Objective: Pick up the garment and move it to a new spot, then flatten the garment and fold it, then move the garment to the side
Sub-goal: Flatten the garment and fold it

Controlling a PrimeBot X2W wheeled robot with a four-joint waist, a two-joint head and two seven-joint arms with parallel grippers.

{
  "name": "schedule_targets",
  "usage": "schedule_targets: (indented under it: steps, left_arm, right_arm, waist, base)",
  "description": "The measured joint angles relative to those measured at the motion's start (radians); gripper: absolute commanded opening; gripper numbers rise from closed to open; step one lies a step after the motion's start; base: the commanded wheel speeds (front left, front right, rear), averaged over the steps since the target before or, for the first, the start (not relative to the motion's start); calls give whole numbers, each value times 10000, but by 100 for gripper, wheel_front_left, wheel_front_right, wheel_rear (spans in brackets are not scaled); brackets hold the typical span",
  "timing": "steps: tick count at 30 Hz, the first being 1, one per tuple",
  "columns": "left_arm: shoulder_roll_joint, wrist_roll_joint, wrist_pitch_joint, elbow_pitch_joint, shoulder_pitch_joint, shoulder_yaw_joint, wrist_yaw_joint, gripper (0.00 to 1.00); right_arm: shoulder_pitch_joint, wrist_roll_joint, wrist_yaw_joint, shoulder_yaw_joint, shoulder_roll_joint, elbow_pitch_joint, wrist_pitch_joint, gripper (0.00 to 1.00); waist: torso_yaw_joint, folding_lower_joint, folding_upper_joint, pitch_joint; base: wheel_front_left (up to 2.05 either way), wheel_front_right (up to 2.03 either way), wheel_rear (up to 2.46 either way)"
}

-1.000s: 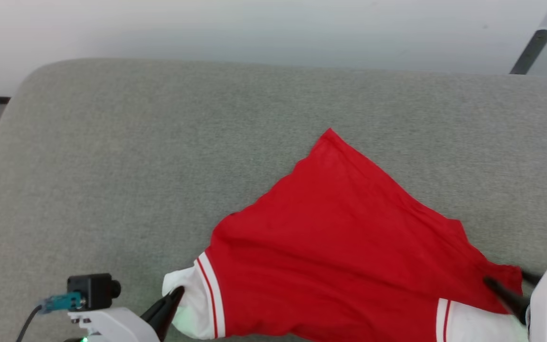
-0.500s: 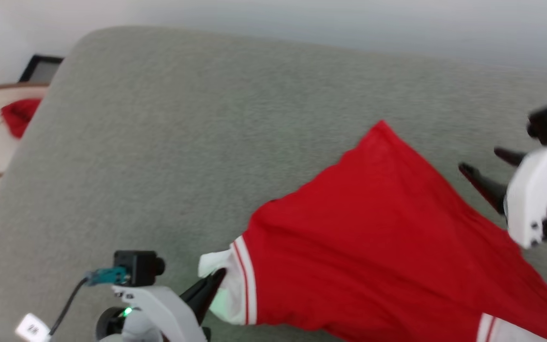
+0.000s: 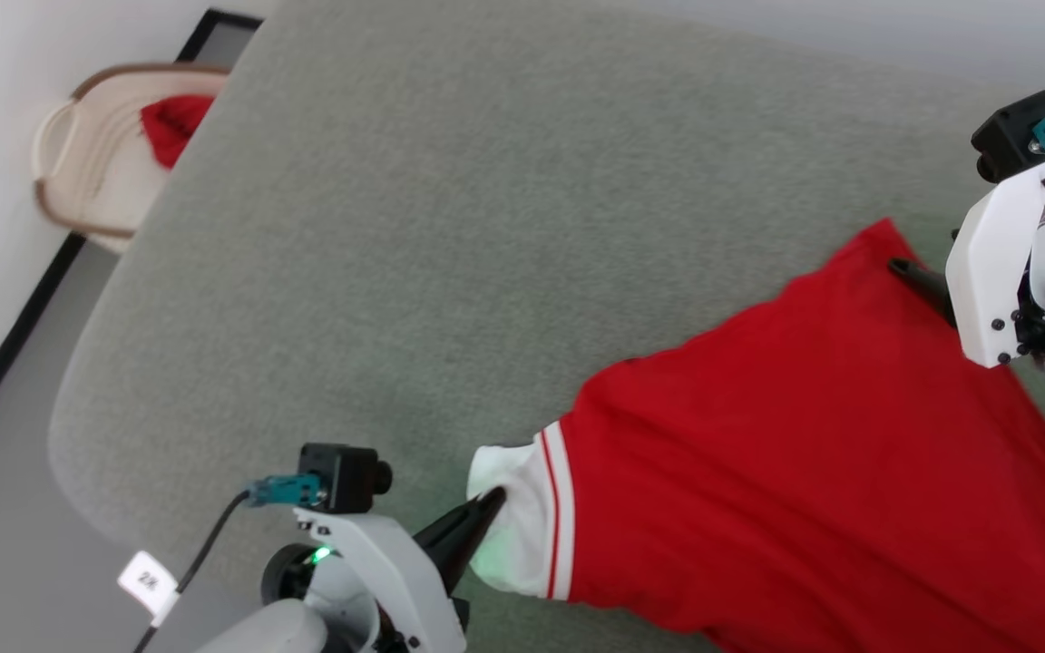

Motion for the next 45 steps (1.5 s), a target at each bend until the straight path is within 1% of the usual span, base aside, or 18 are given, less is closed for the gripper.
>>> schedule_targets:
  steps: [6,11,12,13,14,17,22,26,28,30,33,39,42,45]
  left_arm:
    - [-403,13,13,458,-253,-102,-351,0]
    - [-606,13,2,794,-385,-142,-600,0]
    - [-635,12,0,859,-401,-148,-633,0]
    - [-673,10,0,911,-416,-146,-688,0]
    - [-700,8,-4,959,-417,-151,-706,0]
    - [-727,-8,-46,1112,-422,-127,-779,0]
    - [-711,-21,-90,1292,-437,-81,-865,0]
    - [-562,-25,-21,1333,-530,-48,-876,0]
    - [-393,-15,119,1290,-619,-31,-865,0]
    - [-174,-33,290,1151,-738,44,-834,0]
    - [280,-35,709,882,-1045,148,-675,0]
    - [1402,-4,2010,182,-2171,424,-334,0]
    - [1914,38,2767,67,-2991,598,-301,0]
    - [2290,92,3505,228,-3914,779,-339,0]
  right_arm:
    - [-862,322,0,1072,-96,1482,142,100]
    - [-1531,890,2,1494,-46,2539,1081,100]
    - [-1648,936,6,1557,-35,2683,1258,97]
    - [-1745,1016,6,1588,-8,2824,1406,45]
    - [-1820,1108,8,1592,21,2966,1526,0]
    - [-2070,1220,4,1618,63,3298,1733,0]
    - [-2233,1221,4,1699,291,3584,1542,0]
    - [-2325,1354,2,1822,468,3685,1271,0]
    - [-2366,1471,-2,1902,564,3670,1120,0]
    - [-2370,1590,-2,2025,656,3613,995,0]
    - [-2380,1850,-2,2209,807,3388,815,0]
    - [-2824,2201,0,2523,792,2796,207,0]
    - [-3050,2376,0,2592,790,2539,-265,0]
    - [-3375,2385,0,2640,765,2305,-834,0]
  waist:
    - [504,0,0,430]
    - [806,0,0,726]
    - [861,0,-1,765]
    - [909,0,0,796]
    - [946,0,0,827]
    - [995,0,0,911]
    - [869,0,0,911]
    - [668,0,0,803]
    - [548,0,-1,718]
    - [424,0,-1,601]
    - [208,0,0,394]
    - [-340,0,0,-125]
    - [-658,0,0,-421]
    - [-996,0,-1,-724]
  base:
    - [0,0,0]
    - [0,0,0]
    - [0,0,0]
    - [0,0,0]
    - [0,0,0]
    - [0,0,0]
    - [0,0,0]
    - [0,0,0]
    - [0,0,0]
    - [0,0,0]
    - [0,0,0]
    - [0,0,0]
    - [0,0,0]
    - [0,0,0]
